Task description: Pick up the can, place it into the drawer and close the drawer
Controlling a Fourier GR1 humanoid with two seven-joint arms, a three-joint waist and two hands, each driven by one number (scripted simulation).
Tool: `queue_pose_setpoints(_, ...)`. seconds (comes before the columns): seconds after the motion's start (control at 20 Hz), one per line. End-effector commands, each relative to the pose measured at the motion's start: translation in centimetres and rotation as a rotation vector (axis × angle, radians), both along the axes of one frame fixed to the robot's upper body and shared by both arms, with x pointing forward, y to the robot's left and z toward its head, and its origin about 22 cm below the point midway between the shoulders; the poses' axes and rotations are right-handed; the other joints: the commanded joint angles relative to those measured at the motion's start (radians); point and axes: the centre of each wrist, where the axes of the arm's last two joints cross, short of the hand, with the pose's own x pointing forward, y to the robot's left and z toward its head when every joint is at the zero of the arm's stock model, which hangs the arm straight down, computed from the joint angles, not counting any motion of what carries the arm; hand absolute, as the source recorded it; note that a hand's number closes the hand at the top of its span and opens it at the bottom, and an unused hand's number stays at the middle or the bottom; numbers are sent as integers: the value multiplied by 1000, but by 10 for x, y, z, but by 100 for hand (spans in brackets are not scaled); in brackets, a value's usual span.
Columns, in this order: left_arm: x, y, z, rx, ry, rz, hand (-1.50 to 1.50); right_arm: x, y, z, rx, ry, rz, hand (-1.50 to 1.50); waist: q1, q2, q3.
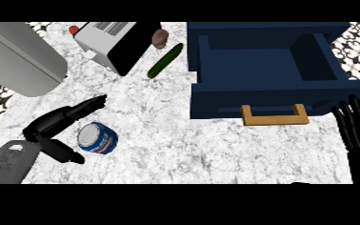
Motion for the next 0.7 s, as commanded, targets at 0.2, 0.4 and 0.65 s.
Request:
queue_pose_setpoints(0.2, -5, -3, -31, -129, 45, -121, -150, -6, -10, 1, -1, -8, 5, -150, -2, -1, 0)
queue_pose_setpoints(0.4, 4, 17, -24, -128, 62, -95, -150, -1, -4, 10, 7, -19, 14, -150, -8, 2, -1)
queue_pose_setpoints(0.65, 3, -8, -45, -143, 61, -109, -150, -4, 8, 8, 3, -9, 14, -150, -11, 3, -1)
